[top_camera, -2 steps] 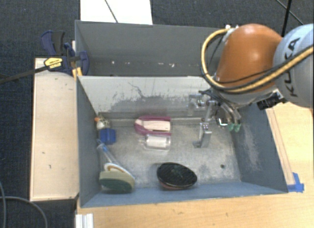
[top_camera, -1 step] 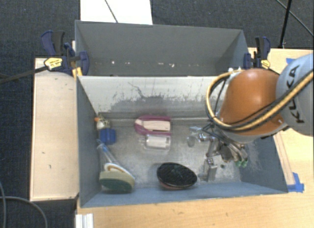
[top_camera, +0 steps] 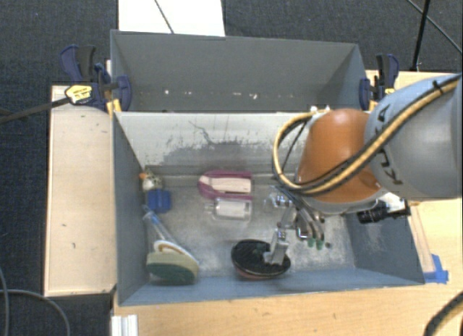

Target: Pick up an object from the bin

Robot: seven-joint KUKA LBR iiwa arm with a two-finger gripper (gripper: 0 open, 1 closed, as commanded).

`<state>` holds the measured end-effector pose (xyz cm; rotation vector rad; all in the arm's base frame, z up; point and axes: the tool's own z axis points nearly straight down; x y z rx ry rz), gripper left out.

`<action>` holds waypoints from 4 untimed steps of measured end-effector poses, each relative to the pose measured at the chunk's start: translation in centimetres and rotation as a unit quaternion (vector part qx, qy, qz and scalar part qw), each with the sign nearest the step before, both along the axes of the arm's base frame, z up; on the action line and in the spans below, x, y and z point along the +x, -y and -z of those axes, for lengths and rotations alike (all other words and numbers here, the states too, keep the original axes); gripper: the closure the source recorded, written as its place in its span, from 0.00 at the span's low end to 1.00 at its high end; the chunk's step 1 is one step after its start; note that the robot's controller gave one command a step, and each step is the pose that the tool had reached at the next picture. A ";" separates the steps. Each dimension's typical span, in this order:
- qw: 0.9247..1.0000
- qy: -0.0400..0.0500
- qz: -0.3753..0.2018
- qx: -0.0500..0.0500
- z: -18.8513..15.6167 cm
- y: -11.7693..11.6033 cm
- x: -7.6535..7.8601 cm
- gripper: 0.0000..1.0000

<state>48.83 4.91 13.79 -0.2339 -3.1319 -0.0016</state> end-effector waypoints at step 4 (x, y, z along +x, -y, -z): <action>0.998 0.001 0.060 0.000 -2.6 0.2 0.2 0.00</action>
Offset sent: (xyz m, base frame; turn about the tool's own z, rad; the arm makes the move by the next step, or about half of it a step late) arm -0.0039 -0.0046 -0.0679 0.1281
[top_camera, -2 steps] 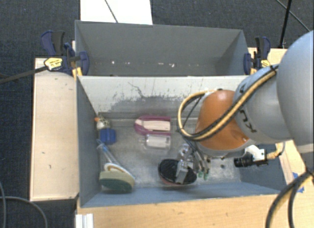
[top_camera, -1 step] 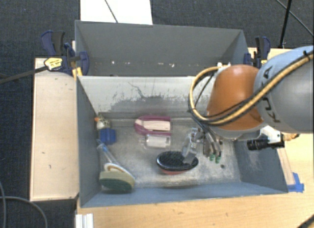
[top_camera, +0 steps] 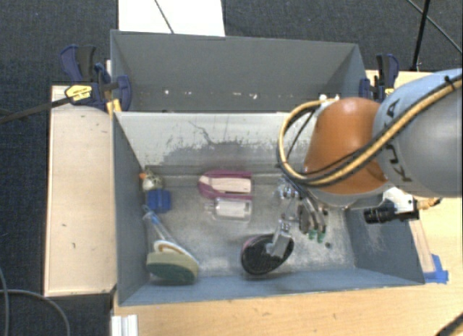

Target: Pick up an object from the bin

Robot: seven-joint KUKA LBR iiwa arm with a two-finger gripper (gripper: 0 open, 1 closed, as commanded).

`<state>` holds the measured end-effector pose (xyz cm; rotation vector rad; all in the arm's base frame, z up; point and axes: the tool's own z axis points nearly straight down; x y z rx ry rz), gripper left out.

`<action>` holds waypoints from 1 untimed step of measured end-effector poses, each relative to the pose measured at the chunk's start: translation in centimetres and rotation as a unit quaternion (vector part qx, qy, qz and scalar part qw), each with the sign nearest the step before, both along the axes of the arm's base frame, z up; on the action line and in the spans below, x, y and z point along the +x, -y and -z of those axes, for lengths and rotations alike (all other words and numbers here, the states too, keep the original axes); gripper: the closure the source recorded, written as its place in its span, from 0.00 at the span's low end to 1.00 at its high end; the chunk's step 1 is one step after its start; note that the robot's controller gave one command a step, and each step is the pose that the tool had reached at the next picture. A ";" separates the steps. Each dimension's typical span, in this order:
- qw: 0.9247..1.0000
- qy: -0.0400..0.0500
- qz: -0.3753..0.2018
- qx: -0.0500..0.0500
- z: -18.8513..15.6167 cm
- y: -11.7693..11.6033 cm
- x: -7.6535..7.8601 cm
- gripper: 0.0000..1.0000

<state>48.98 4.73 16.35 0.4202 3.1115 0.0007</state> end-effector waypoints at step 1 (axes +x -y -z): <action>0.983 -0.002 -0.185 0.000 9.4 1.4 -0.1 0.00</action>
Offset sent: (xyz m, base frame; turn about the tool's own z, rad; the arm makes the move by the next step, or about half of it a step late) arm -0.0009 -0.0133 -0.0935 -0.3732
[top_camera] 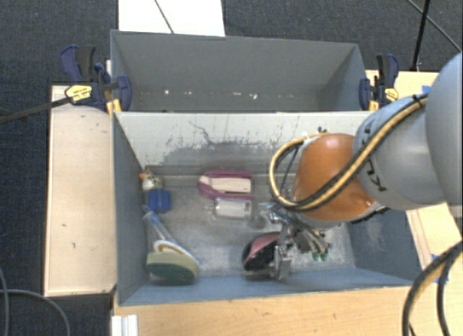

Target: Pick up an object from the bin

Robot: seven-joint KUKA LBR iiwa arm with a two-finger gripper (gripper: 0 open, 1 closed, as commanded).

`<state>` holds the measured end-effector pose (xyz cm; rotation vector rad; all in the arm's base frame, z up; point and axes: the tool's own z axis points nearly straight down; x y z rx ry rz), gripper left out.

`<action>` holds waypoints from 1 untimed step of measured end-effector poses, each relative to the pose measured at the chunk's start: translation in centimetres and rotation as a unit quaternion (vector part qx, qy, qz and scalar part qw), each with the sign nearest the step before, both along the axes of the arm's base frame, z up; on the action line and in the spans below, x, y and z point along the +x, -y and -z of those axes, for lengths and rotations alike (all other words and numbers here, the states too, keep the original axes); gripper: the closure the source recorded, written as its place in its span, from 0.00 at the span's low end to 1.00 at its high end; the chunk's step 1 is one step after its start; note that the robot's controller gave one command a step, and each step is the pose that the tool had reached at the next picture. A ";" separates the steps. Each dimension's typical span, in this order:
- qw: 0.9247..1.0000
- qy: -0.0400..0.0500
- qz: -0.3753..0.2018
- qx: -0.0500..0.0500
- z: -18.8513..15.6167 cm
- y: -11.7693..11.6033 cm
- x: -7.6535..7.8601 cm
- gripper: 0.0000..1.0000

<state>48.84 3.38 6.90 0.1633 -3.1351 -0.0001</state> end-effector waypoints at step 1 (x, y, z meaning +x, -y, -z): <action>1.000 0.001 0.001 0.000 -0.1 0.0 0.0 1.00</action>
Offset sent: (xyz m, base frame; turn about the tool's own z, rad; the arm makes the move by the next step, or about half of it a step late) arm 0.0000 0.0000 0.0000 0.0000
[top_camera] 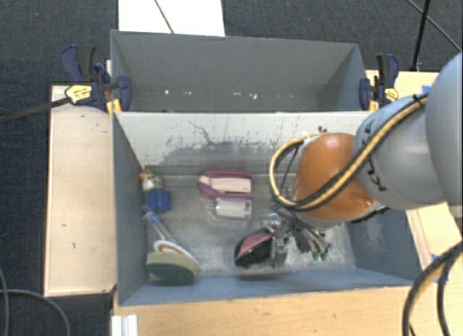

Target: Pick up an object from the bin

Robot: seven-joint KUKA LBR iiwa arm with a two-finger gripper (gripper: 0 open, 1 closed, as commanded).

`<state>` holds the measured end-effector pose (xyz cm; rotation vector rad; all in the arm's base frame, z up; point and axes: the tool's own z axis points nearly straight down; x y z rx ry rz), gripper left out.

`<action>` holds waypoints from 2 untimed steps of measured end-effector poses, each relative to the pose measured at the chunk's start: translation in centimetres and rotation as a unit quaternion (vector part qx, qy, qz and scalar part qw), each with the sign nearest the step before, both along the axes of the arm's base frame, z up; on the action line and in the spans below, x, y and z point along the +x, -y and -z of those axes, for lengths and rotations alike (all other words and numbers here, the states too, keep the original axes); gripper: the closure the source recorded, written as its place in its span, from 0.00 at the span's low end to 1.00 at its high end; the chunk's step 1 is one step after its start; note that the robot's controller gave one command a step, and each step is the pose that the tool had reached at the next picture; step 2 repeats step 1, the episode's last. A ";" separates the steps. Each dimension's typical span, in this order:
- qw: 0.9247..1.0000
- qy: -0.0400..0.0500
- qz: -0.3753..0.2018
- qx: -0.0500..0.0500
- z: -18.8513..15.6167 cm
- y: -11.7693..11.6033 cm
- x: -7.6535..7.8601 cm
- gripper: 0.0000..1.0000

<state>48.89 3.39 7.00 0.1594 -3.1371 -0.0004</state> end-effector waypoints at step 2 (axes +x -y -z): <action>0.998 0.006 -0.068 -0.001 -17.0 2.5 3.6 1.00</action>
Offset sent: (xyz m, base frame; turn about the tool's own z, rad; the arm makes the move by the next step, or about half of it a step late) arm 0.0332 -0.0244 0.1658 -0.1367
